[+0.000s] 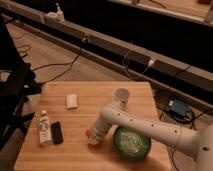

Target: Place the pepper on the white sponge

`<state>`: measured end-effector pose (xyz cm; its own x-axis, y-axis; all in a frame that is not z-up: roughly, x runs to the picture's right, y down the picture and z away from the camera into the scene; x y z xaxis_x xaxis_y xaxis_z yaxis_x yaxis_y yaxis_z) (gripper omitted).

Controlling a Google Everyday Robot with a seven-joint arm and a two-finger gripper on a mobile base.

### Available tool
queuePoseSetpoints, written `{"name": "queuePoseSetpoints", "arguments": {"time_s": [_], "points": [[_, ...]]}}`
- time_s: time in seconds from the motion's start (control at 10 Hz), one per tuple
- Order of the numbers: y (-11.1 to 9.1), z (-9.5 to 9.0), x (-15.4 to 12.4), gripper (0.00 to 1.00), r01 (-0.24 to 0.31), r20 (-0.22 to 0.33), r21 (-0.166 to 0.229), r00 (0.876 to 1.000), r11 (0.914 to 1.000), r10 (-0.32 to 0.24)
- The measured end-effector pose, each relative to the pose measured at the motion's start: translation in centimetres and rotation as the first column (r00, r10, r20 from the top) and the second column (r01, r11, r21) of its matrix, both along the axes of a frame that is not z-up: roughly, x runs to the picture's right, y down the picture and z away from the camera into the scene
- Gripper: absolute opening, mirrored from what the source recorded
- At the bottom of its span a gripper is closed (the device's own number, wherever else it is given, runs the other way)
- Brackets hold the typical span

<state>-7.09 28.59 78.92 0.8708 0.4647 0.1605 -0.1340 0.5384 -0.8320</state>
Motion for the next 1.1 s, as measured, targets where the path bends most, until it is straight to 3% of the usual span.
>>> {"name": "queuePoseSetpoints", "arguments": {"time_s": [0.2,0.3,0.4,0.5,0.7,0.8,1.1], "points": [[-1.0,-0.4,-0.5,0.00,-0.027,0.025,0.011,0.999,0.9996,0.026],[-9.7,-1.2,-2.5,0.00,-0.178,0.146,0.091,0.976,0.9798,0.164],[-13.3,-0.9,-3.3,0.00,-0.209,0.175,0.136,0.967,0.9684,0.185],[-14.7,-0.2,-3.4,0.00,-0.211,0.173,0.162,0.968,0.9641,0.182],[-18.5,1.3,-4.3,0.00,-0.229,0.168,0.224,0.967,0.9471,0.194],[-19.4,1.5,-4.9,0.00,-0.233,0.172,0.237,0.966,0.9430,0.196],[-19.5,1.5,-4.8,0.00,-0.235,0.170,0.240,0.966,0.9421,0.197]]}}
